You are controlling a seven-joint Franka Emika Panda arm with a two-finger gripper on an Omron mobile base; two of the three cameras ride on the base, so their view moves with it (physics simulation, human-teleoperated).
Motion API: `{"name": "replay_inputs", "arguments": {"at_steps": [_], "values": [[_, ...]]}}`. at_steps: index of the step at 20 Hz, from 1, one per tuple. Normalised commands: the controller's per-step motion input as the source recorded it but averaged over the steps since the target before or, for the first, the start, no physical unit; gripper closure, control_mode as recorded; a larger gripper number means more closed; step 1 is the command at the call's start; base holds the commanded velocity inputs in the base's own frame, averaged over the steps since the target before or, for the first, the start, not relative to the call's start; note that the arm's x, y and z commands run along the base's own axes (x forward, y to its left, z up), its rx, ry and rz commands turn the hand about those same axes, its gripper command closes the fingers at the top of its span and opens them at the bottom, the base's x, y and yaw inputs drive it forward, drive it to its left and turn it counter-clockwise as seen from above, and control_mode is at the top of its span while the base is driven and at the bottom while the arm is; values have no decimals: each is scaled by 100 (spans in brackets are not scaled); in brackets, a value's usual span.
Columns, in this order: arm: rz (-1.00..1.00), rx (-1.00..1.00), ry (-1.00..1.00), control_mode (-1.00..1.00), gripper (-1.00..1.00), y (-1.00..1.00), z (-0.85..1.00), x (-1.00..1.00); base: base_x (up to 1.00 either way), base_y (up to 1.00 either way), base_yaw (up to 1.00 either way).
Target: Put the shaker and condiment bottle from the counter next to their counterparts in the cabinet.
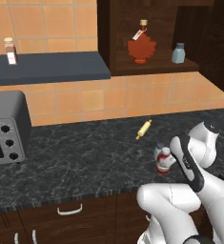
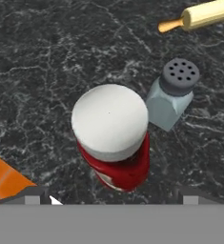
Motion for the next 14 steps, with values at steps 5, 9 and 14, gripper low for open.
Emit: {"name": "replay_inputs", "arguments": {"at_steps": [5, 9, 14], "values": [[7, 0, 0, -100, -100, -17, -11, 10, 0, 0, 0], [6, 0, 0, -100, -100, 1, 0, 21, 0, 0, 0], [8, 0, 0, -100, -100, 5, -1, 0, 0, 0, 0]]}}
